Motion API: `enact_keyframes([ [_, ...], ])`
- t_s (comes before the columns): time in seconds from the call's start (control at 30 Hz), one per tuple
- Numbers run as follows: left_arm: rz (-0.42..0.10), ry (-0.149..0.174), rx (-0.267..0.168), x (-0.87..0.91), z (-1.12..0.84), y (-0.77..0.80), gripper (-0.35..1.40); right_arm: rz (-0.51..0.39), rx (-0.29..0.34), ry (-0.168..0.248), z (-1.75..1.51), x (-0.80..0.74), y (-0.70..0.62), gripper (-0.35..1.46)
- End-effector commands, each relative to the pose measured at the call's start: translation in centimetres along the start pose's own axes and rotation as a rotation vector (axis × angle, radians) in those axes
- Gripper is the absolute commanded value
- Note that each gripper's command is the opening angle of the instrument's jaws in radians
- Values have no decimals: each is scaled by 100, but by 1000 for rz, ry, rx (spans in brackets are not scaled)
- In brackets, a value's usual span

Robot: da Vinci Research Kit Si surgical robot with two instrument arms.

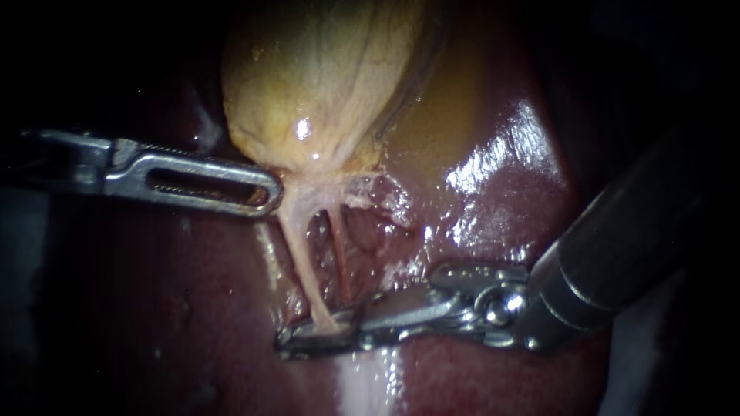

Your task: Going back first clip left tube

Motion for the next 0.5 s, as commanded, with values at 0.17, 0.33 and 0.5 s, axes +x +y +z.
enact_keyframes([
  [0.17,1,1,1,-1,0,0,-35,0,0,0,0,1,-1,-35],
  [0.33,1,1,1,-1,0,0,-35,-29,8,12,1,3,0,-35],
  [0.5,1,1,0,-1,0,0,-35,-192,12,79,8,15,1,41],
])
